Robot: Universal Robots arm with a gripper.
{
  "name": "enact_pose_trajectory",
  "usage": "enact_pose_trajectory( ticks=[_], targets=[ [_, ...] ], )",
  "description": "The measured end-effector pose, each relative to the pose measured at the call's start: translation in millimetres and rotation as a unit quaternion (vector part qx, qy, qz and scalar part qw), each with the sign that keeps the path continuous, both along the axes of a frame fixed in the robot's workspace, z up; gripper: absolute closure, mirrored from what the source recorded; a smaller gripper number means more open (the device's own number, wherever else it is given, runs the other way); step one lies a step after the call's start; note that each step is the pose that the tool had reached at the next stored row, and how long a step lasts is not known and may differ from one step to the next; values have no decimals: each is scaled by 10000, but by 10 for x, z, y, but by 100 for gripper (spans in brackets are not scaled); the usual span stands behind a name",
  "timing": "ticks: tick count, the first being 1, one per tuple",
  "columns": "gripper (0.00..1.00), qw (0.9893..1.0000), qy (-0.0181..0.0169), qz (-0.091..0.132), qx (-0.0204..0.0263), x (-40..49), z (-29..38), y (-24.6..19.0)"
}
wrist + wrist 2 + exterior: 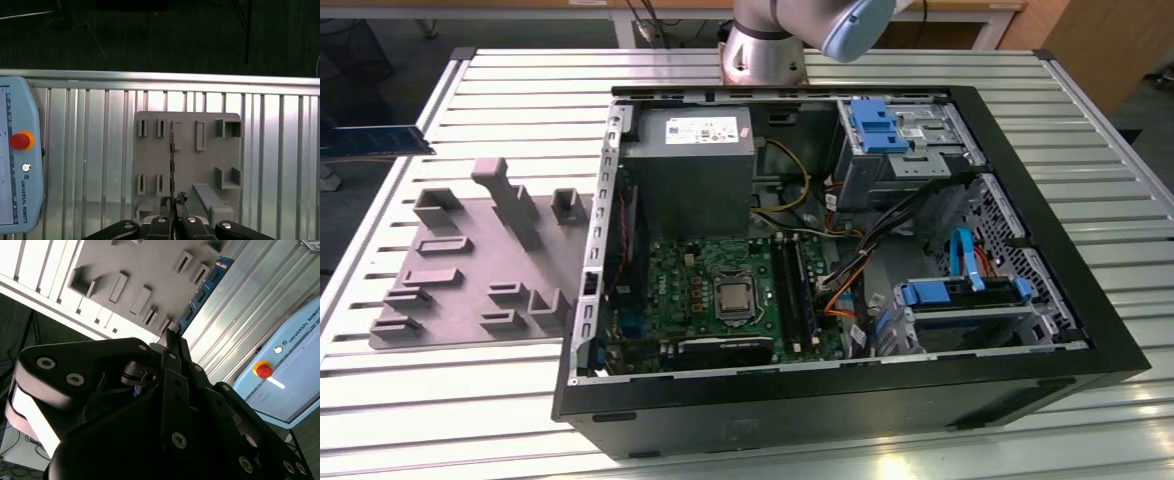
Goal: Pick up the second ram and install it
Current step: 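Pick up the second ram and move it above second insertion slot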
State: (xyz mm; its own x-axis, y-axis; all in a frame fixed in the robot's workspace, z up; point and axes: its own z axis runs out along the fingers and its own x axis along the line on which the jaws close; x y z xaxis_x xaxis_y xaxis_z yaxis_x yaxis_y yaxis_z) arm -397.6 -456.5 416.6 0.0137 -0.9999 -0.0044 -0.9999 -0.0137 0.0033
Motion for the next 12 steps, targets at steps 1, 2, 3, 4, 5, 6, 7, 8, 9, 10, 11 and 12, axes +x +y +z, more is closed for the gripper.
enact_pose_trajectory(
  ticks=[1,2,3,4,5,6,7,8,9,10,11,12],
  targets=[
    [86,10000,0,0,0,6,0,0],
    [86,10000,0,0,0,13,0,0],
    [86,10000,0,0,0,19,0,0],
    [86,10000,0,0,0,25,0,0],
    [86,10000,0,0,0,32,0,0],
    [86,10000,0,0,0,39,0,0],
    [86,10000,0,0,0,46,0,0],
    [86,10000,0,0,0,53,0,0],
    [86,10000,0,0,0,60,0,0],
    [86,10000,0,0,0,67,0,0],
    [86,10000,0,0,0,74,1,0],
    [86,10000,0,0,0,83,0,0]
  ],
)
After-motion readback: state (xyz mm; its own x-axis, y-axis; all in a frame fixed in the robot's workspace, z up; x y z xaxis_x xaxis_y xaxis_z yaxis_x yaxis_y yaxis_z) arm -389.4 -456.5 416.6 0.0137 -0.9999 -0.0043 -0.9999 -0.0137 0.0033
